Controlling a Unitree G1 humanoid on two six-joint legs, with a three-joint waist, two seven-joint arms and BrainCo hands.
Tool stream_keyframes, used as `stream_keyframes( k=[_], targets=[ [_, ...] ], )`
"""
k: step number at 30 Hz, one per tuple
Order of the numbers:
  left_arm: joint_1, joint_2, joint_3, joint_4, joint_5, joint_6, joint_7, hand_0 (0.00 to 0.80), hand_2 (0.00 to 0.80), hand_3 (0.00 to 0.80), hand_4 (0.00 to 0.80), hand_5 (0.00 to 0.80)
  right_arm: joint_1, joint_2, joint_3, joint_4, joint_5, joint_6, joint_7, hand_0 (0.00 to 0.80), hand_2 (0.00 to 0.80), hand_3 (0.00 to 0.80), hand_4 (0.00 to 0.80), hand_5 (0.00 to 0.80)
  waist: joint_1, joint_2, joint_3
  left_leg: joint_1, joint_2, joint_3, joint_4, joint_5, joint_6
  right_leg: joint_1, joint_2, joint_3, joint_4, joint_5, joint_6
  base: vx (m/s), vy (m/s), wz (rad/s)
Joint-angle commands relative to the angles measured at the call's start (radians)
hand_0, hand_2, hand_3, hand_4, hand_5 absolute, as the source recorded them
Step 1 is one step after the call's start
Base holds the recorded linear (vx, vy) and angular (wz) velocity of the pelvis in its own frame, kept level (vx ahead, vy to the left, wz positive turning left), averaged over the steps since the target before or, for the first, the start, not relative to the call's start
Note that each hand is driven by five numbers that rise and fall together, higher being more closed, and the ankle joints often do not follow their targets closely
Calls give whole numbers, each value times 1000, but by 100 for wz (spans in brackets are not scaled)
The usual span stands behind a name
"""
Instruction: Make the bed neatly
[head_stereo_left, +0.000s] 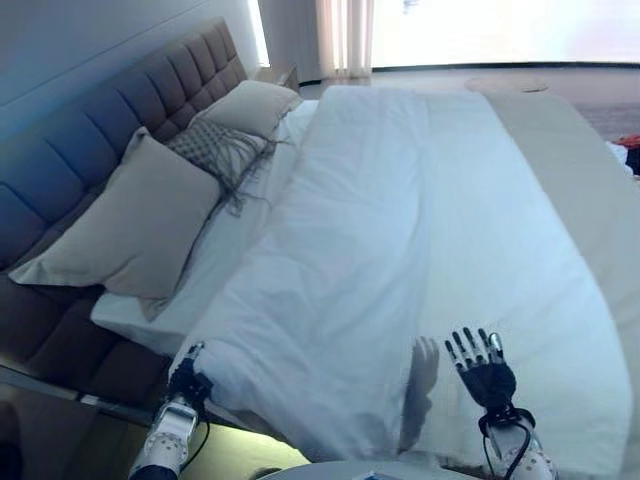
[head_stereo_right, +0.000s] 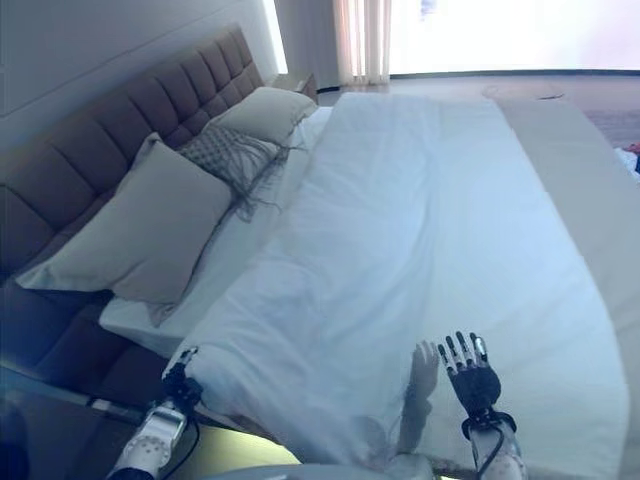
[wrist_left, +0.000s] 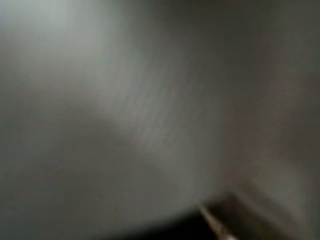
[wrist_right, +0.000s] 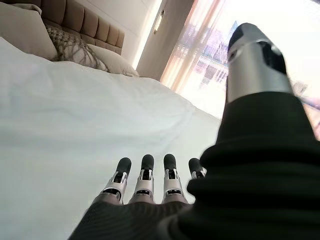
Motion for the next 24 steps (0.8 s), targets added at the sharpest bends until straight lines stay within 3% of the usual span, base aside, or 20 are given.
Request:
stream_keyframes(
  k=[1, 3, 5, 8, 9, 11, 14, 17, 20, 24],
  targets=[
    [-61, 72, 72, -72, 28, -43, -48, 800, 800, 800, 800, 800, -56, -15, -44, -80, 17, 12, 16, 0, 0, 0, 0, 0, -4, 23, 6, -26, 53, -49, 83, -10, 58, -44, -61, 51, -55, 218, 48, -14, 311, -32],
    [-52, 90, 82, -97, 39, -43, -23, 800, 800, 800, 800, 800, -61, 5, -44, -68, 5, 28, 44, 0, 0, 0, 0, 0, 7, 12, 7, -13, 23, -13, 60, -23, 82, -74, -91, 30, -79, 318, 54, -51, 306, -29],
    [-54, 110, 116, -105, 22, -19, -5, 800, 800, 800, 800, 800, -60, 16, -48, -58, 5, 53, 53, 0, 0, 0, 0, 0, 11, 10, 1, -8, 5, 22, 35, -20, 102, -106, -65, 10, -44, 300, 51, -117, 268, -35],
    [-73, 128, 122, -84, 22, -19, 2, 800, 800, 800, 800, 800, -3, 30, -39, -51, 7, 49, 115, 0, 0, 0, 0, 0, -1, 4, -18, -22, -19, 20, 6, 9, 133, -133, 77, 26, 135, 200, 25, -96, 184, -26],
    [-75, 124, 114, -84, 33, -33, 6, 800, 800, 800, 800, 800, 20, 28, -27, -55, 21, 34, 129, 0, 0, 0, 0, 0, 0, -3, -28, -30, -22, 22, -4, 26, 138, -138, 131, 11, 174, 170, 12, -83, 77, 13],
    [-81, 107, 92, -92, 41, -58, 19, 800, 800, 800, 800, 800, 39, 15, -10, -60, 58, 7, 129, 0, 0, 0, 0, 0, 5, -18, -36, -40, -29, 19, -11, 40, 145, -121, 200, -20, 180, 114, -13, -80, -21, 36],
    [-95, 75, 68, -101, 36, -90, 65, 800, 800, 800, 800, 800, 21, 4, 10, -52, 67, -15, 95, 0, 0, 0, 0, 0, 24, -30, -38, -58, -38, -1, -6, 54, 131, -50, 247, -66, 47, 54, -73, -65, -108, 38],
    [-99, 79, 75, -82, 45, -101, 124, 800, 800, 800, 800, 800, 6, -31, 34, -106, 51, -7, 24, 0, 0, 0, 0, 0, 34, -19, -30, -82, 10, -25, -32, 157, 75, -4, 293, -74, -35, 26, -97, -67, -78, 28],
    [-107, 100, 87, -53, 58, -120, 156, 800, 800, 800, 800, 800, -10, -59, 40, -114, 39, -16, 10, 0, 0, 0, 0, 0, 59, -15, -11, -144, 59, -88, -58, 240, 39, 21, 313, -76, -89, 28, -110, -154, -42, 11],
    [-99, 85, 87, -1, 183, -147, 219, 800, 800, 800, 800, 800, -20, -58, 21, -118, 31, -40, -13, 0, 0, 0, 0, 0, 49, -18, 1, -175, 86, -31, 72, 199, 36, 17, 286, -128, -88, 27, -123, -133, 28, 2]
  ],
)
